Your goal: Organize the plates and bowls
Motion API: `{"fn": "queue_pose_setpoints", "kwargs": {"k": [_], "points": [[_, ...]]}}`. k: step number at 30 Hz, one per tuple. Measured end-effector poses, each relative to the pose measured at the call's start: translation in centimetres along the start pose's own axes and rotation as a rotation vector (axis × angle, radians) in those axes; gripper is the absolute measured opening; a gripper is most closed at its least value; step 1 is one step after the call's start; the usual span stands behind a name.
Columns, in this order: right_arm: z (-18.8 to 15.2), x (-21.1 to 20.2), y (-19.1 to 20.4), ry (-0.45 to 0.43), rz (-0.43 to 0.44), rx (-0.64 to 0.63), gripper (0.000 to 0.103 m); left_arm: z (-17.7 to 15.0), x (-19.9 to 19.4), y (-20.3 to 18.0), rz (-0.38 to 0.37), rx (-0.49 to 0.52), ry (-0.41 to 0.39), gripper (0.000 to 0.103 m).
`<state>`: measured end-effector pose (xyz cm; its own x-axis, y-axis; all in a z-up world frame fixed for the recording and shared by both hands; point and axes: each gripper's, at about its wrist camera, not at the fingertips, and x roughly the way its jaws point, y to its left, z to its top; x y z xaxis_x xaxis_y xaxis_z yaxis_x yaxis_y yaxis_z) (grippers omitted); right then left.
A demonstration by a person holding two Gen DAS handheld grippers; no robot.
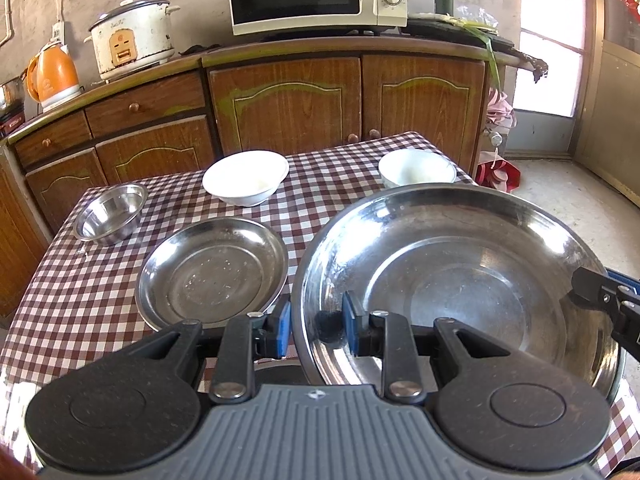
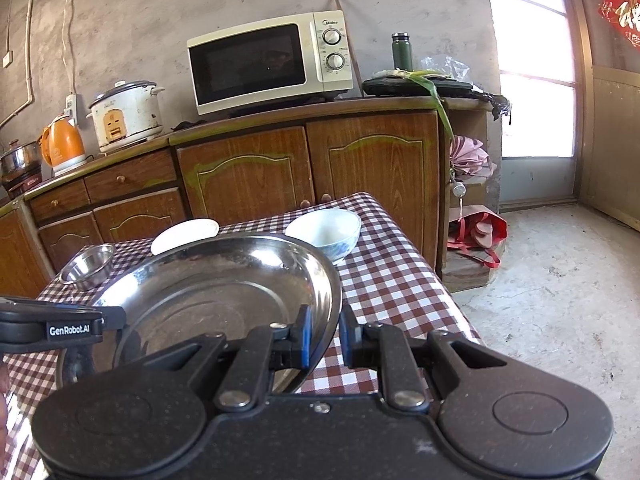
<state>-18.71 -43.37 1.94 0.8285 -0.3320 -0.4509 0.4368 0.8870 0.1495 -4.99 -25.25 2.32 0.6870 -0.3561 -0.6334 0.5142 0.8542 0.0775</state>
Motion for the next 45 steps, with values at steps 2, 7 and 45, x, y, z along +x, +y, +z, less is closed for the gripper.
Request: {"fn": "queue_pose_setpoints", "kwargs": {"k": [2, 7, 45], "points": [[0.0, 0.0, 0.1, 0.002, 0.002, -0.003, 0.02, 0.0, 0.0, 0.2, 0.002, -0.003, 0.001, 0.027], [-0.2, 0.1, 0.5, 0.006, 0.008, -0.007, 0.02, -0.2, -0.1, 0.7, 0.009, -0.007, 0.0, 0.027], [-3.4, 0.7, 5.9, 0.081, 0.085, -0.099, 0.021, -3.5, -0.6, 5.7, 0.061, -0.065, 0.071, 0.028]]}}
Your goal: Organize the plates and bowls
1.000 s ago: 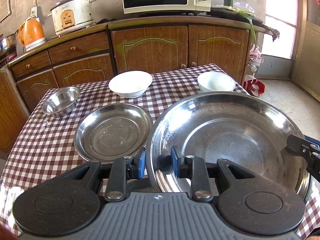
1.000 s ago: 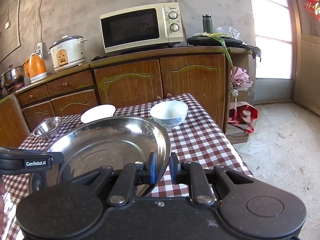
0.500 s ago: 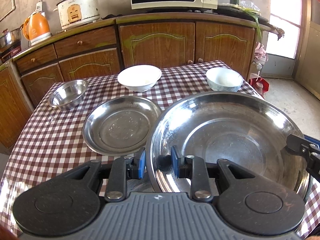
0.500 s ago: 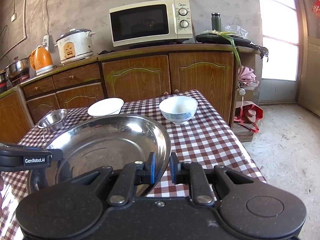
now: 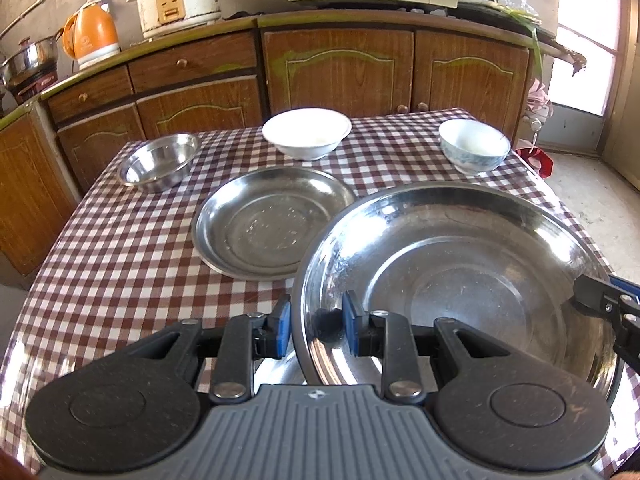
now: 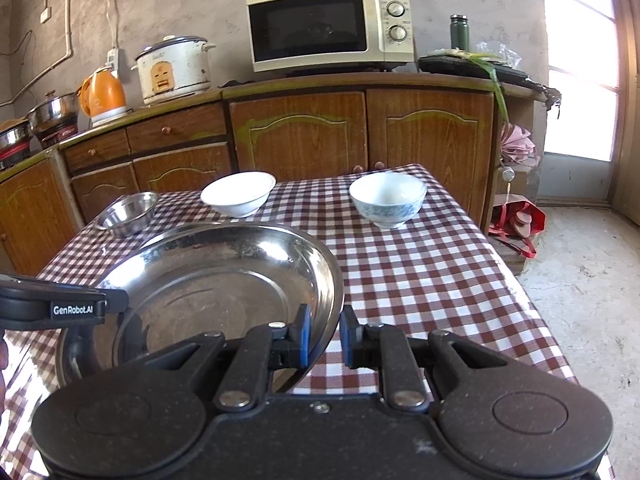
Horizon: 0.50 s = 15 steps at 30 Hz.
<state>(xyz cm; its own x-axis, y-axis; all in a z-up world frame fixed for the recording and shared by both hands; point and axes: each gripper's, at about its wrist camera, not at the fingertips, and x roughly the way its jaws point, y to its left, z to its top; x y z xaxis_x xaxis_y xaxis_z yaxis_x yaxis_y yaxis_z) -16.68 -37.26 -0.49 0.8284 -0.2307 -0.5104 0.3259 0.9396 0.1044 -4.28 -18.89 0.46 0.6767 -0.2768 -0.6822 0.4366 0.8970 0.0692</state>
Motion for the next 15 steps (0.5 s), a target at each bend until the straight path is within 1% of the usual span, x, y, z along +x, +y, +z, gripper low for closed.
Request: {"fn": "queue_pose_setpoints", "kwargs": {"k": [7, 15], "points": [[-1.1, 0.1, 1.2, 0.03, 0.027, -0.02, 0.021, -1.5, 0.1, 1.4, -0.001, 0.0, 0.019, 0.028], [-2.7, 0.8, 2.8, 0.083, 0.061, -0.05, 0.022, -2.9, 0.5, 2.9, 0.02, 0.013, 0.041, 0.028]]}}
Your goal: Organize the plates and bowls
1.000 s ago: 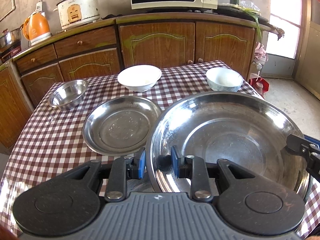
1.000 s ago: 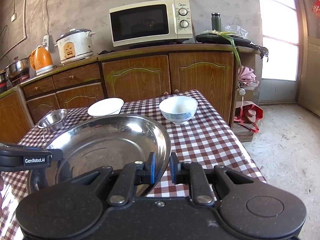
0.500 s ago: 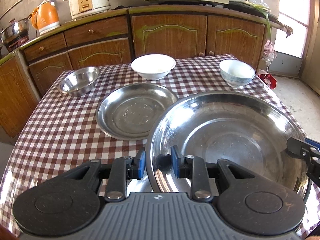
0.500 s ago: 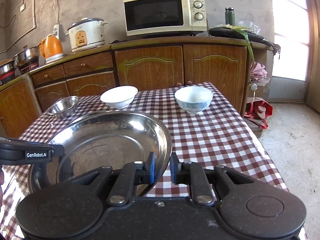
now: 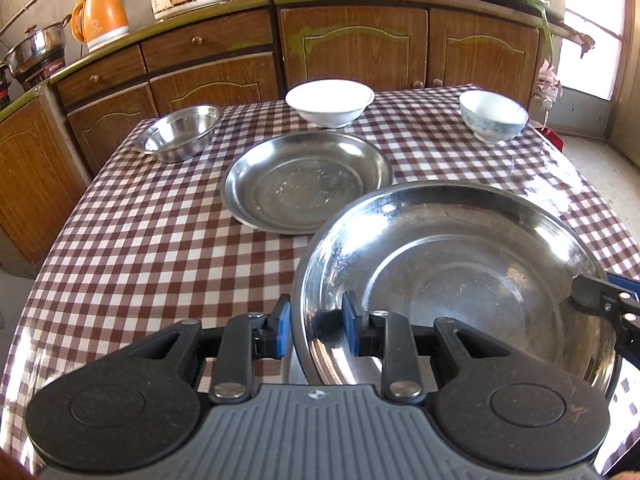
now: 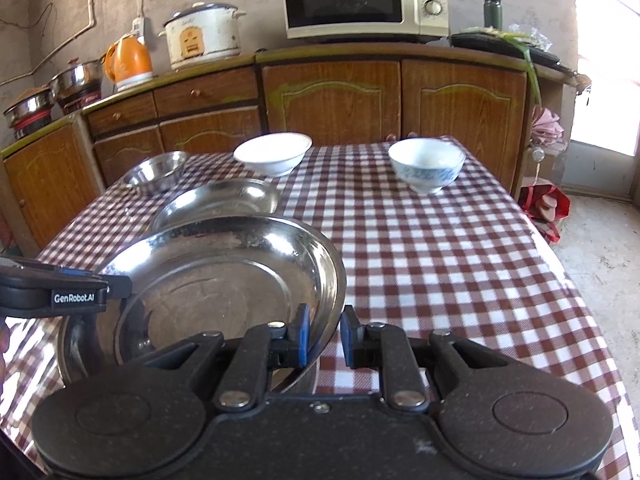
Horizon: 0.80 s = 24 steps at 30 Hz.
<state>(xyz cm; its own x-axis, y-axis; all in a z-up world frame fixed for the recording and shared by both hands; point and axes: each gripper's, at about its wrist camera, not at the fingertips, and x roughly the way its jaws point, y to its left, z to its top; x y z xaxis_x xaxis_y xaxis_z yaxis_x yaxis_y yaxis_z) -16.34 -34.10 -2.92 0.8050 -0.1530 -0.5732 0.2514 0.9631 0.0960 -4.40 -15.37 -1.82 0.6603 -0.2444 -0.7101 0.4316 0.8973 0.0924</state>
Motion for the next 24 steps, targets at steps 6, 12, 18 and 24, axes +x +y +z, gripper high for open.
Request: {"fn": "queue_pose_setpoints", "kwargs": {"k": [6, 12, 18, 24], "points": [[-0.9, 0.5, 0.8, 0.03, 0.017, -0.019, 0.022, -0.9, 0.3, 0.7, 0.008, 0.008, 0.01, 0.028], [-1.4, 1.0, 1.3, 0.059, 0.028, -0.026, 0.022, -1.8, 0.8, 1.2, 0.009, 0.012, 0.035, 0.028], [-2.0, 1.7, 1.6, 0.092, 0.03, -0.032, 0.022, -2.3, 1.7, 1.4, 0.009, 0.014, 0.064, 0.028], [-2.4, 2.3, 1.8, 0.12, 0.029, -0.036, 0.022, -2.8, 2.6, 1.6, 0.004, 0.009, 0.096, 0.029]]}}
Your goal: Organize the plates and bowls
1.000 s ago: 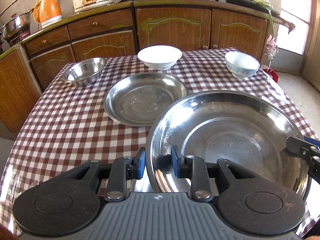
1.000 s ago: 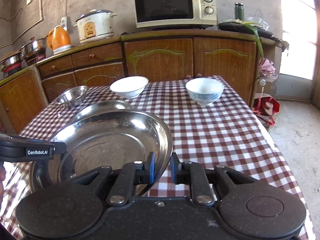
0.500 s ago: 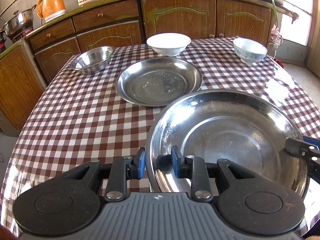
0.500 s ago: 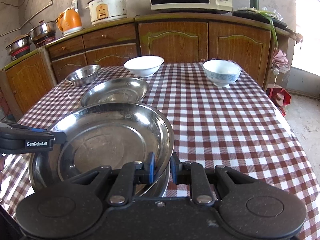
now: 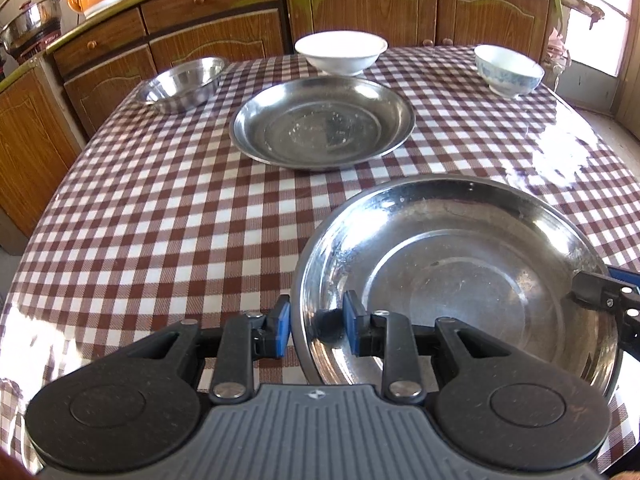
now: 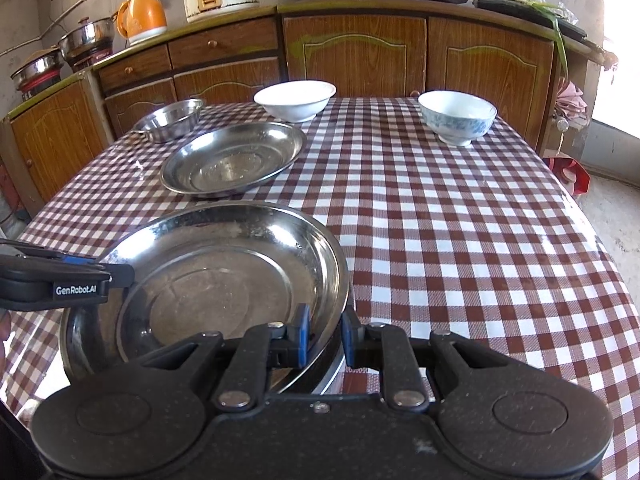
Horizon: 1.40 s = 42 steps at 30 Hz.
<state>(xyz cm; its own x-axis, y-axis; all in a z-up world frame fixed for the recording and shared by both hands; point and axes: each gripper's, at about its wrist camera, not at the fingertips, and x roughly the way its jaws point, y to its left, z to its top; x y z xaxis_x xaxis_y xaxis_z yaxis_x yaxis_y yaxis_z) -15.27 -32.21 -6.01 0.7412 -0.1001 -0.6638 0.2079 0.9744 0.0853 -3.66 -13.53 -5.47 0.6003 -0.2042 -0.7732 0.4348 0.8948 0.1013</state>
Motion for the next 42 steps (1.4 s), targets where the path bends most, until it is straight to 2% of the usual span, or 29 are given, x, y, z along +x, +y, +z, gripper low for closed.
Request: {"fn": "queue_pose_setpoints", "kwargs": {"k": [19, 25, 30, 32, 34, 36, 40, 42], "points": [[-0.1, 0.5, 0.3, 0.018, -0.002, -0.019, 0.023, -0.3, 0.8, 0.4, -0.03, -0.013, 0.026, 0.03], [-0.2, 0.4, 0.4, 0.029, 0.009, -0.028, 0.034, -0.2, 0.7, 0.6, -0.039, -0.023, 0.027, 0.03], [-0.2, 0.2, 0.2, 0.032, 0.013, -0.021, 0.034, -0.2, 0.7, 0.9, -0.038, -0.038, 0.026, 0.03], [-0.2, 0.0, 0.1, 0.037, 0.02, -0.019, 0.041, -0.1, 0.7, 1.0, -0.038, -0.045, 0.025, 0.03], [-0.3, -0.1, 0.2, 0.035, 0.012, -0.032, 0.058, -0.1, 0.7, 1.1, -0.038, -0.049, 0.024, 0.03], [-0.3, -0.1, 0.5, 0.038, 0.009, -0.056, 0.069, -0.1, 0.7, 1.2, -0.04, -0.052, 0.023, 0.03], [-0.2, -0.6, 1.3, 0.004, -0.066, -0.139, 0.07, 0.0, 0.4, 1.4, -0.043, -0.058, 0.015, 0.03], [0.0, -0.9, 1.1, -0.018, -0.073, -0.128, 0.071, 0.1, 0.2, 1.5, -0.044, -0.064, 0.01, 0.03]]}}
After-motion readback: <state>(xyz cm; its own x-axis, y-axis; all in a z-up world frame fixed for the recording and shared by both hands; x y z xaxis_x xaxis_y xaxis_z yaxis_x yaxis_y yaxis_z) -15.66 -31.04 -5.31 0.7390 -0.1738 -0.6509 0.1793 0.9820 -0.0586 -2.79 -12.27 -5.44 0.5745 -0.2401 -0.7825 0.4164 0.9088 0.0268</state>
